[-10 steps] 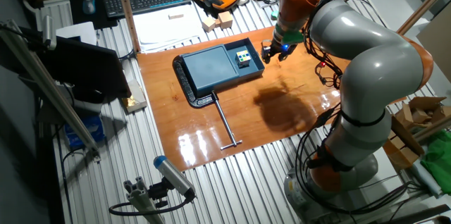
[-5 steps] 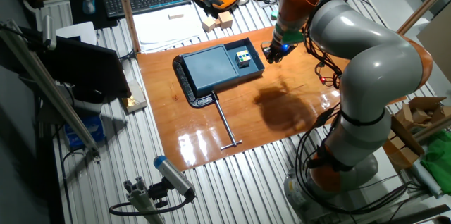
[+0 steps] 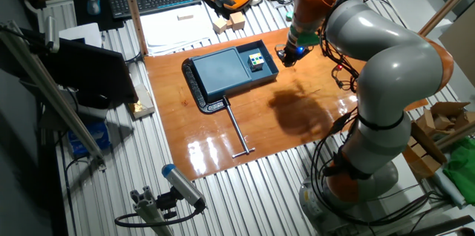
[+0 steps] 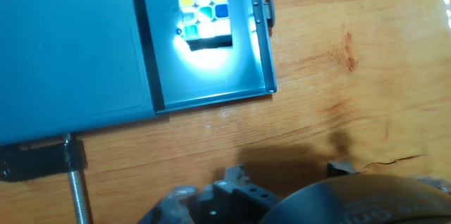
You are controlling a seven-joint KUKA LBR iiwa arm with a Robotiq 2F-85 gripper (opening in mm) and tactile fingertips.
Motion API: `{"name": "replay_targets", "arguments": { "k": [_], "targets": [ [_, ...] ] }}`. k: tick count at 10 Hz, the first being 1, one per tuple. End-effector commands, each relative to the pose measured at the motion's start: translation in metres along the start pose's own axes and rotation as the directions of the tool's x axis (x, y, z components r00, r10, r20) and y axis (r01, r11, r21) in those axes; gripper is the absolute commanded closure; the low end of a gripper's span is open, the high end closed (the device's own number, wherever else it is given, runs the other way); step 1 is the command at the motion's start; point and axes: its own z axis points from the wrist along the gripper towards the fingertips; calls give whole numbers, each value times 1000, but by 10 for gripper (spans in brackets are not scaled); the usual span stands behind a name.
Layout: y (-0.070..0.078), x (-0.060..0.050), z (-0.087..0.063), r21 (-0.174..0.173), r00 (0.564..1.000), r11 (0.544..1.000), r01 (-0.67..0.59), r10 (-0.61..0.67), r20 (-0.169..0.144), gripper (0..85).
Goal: Grasp the handle and close the drawer
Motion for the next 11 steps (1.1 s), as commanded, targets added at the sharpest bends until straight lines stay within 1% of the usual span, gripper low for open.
{"name": "replay_targets", "arguments": {
  "k": [1,3,5,8,9,10,11],
  "targets": [
    [-2,-3,3,0,1000,1000,-10,10,1,843],
    [-4,-9,10,19,998,997,-68,68,8,843],
    [-10,-13,13,31,994,994,-108,108,7,843],
    [-22,-14,18,28,987,986,-163,163,3,843],
    [-24,-14,19,37,982,981,-189,189,7,843],
    [-28,-16,22,38,976,975,-217,217,-5,843],
    [-30,-16,26,25,970,970,-242,243,-19,843]
  ]
}}
